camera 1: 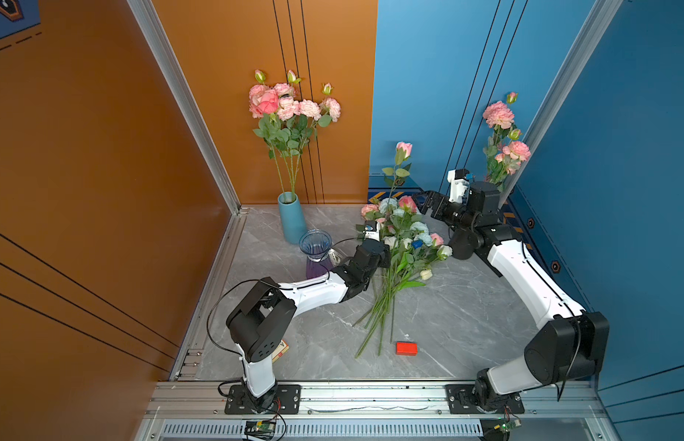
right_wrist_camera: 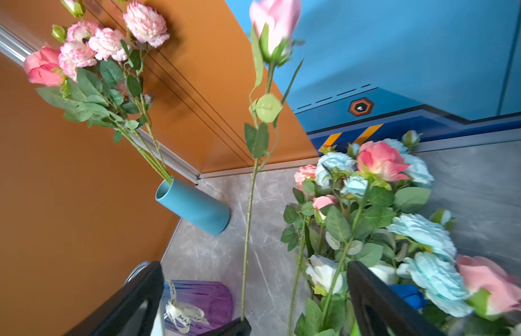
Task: Place the pink flowers into the vase
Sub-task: Pick up the flower at the center of the board, then place the flower in the vase.
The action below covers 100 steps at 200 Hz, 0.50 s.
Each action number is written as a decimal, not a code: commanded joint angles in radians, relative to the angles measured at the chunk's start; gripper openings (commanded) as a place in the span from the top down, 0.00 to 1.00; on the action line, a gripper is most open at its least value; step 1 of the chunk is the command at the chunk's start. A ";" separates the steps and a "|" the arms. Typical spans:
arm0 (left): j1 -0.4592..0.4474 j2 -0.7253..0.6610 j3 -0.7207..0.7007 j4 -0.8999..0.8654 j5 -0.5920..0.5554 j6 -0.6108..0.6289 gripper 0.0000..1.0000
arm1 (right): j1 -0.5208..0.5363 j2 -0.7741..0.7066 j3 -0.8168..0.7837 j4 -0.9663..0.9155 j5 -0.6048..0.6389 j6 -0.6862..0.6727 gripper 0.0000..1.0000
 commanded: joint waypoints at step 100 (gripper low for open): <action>-0.100 -0.076 -0.006 0.071 -0.079 0.122 1.00 | 0.072 0.120 0.121 -0.043 0.015 0.021 0.34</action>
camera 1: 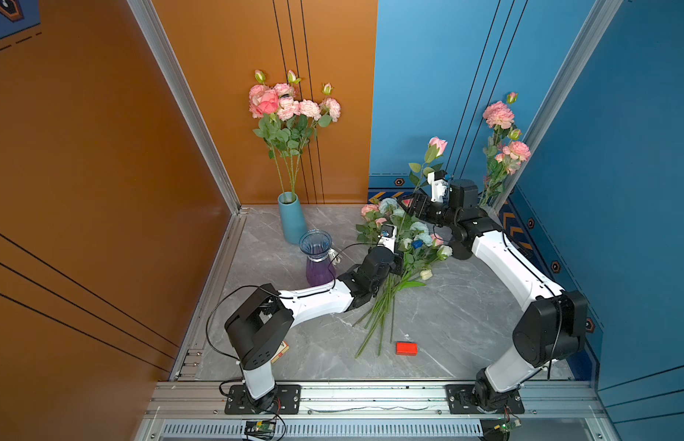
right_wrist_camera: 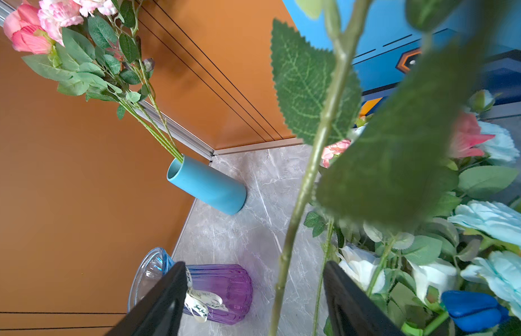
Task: Place the pink flowers into the vase
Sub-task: Place the flower in the vase.
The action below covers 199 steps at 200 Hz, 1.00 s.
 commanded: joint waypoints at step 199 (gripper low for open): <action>-0.015 -0.070 -0.019 0.023 -0.028 0.101 0.10 | 0.019 -0.047 0.162 -0.141 0.246 -0.228 1.00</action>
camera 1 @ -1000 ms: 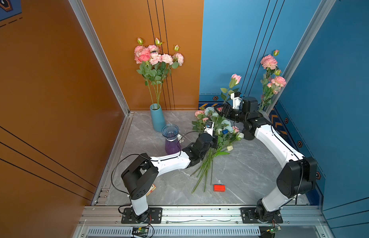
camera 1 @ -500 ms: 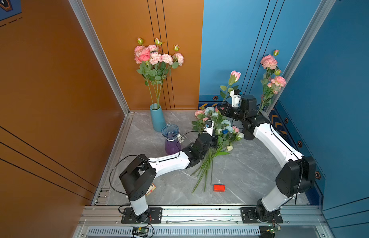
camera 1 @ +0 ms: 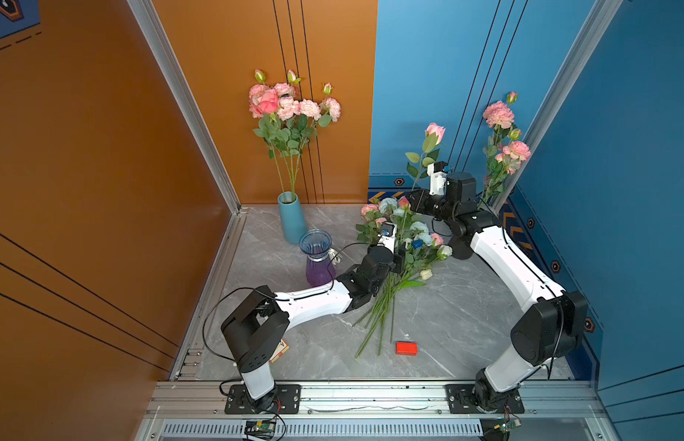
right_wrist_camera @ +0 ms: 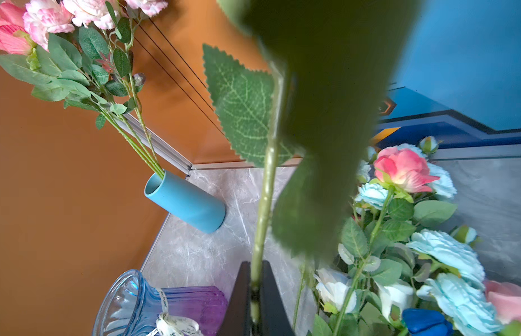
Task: Place the pink flowers into the vase
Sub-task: Place the flower in the vase.
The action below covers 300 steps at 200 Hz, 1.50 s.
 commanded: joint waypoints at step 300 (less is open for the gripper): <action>0.010 -0.048 0.076 0.008 0.275 0.247 0.01 | -0.341 -0.021 0.005 0.605 0.332 -0.539 1.00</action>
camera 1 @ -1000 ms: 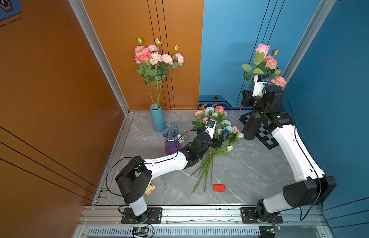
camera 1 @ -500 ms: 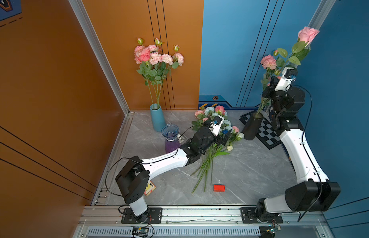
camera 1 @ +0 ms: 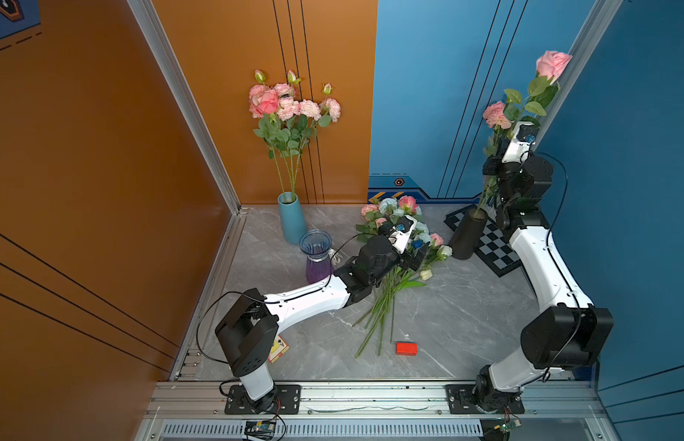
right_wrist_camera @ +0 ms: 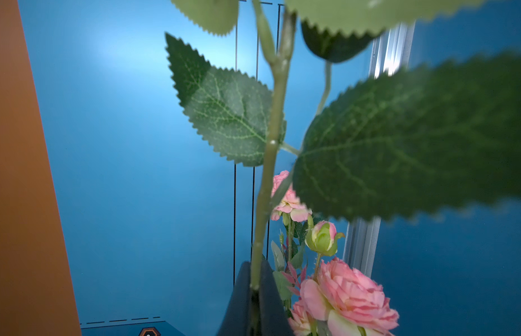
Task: Place the pink flowers into the vase
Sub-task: Place the flower in the vase.
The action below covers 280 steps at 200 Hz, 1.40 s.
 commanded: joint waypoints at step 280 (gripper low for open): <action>0.054 -0.027 -0.059 0.005 0.014 -0.121 0.01 | 0.000 0.058 -0.351 0.058 0.158 -0.003 1.00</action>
